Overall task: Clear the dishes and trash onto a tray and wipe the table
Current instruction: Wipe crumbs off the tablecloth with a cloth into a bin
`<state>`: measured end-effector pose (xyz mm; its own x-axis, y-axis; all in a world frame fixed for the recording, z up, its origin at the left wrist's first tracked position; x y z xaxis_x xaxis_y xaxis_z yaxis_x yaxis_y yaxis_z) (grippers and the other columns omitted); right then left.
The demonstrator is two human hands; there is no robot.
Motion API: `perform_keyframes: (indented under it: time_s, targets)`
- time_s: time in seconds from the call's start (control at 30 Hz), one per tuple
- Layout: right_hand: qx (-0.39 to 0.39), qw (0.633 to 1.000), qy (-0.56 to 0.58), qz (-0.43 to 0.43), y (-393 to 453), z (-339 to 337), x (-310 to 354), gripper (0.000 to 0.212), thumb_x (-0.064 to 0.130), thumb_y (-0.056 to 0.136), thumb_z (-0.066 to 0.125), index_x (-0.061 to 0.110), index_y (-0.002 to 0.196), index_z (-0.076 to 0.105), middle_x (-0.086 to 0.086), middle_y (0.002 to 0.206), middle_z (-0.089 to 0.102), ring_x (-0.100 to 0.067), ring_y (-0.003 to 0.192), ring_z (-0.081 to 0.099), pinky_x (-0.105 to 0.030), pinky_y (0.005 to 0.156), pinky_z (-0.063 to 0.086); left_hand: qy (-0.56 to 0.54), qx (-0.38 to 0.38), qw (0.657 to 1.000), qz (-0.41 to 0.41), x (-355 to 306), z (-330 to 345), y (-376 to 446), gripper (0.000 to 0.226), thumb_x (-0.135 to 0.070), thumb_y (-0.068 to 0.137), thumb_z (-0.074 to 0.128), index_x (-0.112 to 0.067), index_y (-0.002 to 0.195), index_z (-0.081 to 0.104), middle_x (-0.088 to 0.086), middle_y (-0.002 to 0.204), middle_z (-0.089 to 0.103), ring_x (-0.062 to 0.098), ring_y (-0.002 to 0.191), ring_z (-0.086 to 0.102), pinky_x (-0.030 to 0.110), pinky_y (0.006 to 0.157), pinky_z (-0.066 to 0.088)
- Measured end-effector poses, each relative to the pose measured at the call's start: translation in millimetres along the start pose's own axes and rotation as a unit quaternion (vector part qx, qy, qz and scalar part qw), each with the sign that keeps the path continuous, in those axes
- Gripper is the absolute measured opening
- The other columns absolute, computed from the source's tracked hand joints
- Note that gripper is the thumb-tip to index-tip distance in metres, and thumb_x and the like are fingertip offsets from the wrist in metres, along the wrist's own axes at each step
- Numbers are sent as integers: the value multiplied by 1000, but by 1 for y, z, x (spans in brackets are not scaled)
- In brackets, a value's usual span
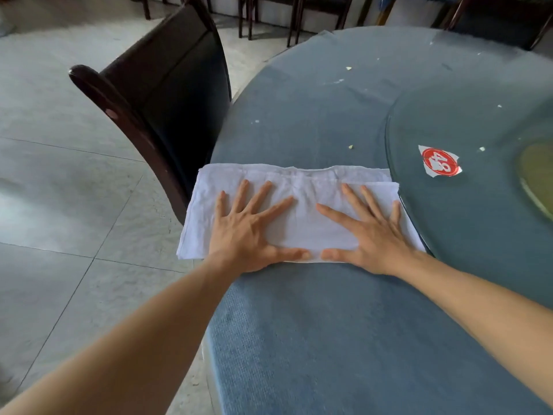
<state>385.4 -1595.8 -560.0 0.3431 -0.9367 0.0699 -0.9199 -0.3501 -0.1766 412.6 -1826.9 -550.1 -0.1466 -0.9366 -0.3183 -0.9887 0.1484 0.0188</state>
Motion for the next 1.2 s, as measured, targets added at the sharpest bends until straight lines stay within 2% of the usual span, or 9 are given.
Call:
perform_keyframes:
  time_s: [0.47,0.67,0.83,1.2]
  targets:
    - [-21,998,34,47,100,-18,-23,87,111,60,20,84,138,-7,16,170,-22,-21,157,-24,-80,111,-11,18,38,998,45,33,-8,128,112,-114,45,24,-72,146,2,-21,170,-1,17,158,-12,58,124,-6]
    - [-8,997,38,62,132,-25,-32,88,110,61,21,83,139,-8,18,168,-27,-22,156,-27,-80,111,-13,19,51,997,62,42,-9,171,111,-114,45,24,-74,145,-3,-21,170,-4,18,158,-14,59,123,-7]
    - [-3,996,44,74,154,-31,-38,90,111,58,20,83,139,-7,19,168,-29,-21,155,-29,-79,111,-16,4,48,996,76,47,-10,197,112,-114,45,25,-74,145,-3,-22,170,-5,19,158,-14,59,123,-8]
    - [-21,992,46,116,222,-44,-63,85,110,64,20,83,139,-8,20,168,-28,-21,156,-28,-81,111,-12,11,41,992,121,59,-16,289,108,-113,50,25,-72,147,-1,-18,171,0,22,159,-8,60,123,-4]
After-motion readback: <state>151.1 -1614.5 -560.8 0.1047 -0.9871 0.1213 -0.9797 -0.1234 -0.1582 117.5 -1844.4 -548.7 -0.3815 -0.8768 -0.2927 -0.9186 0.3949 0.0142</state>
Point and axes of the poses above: each hand's wrist, its own y-axis towards the middle knuckle, its own z-axis out of the palm, x = y × z, the point moved 9 cm from there along y, towards the middle knuckle
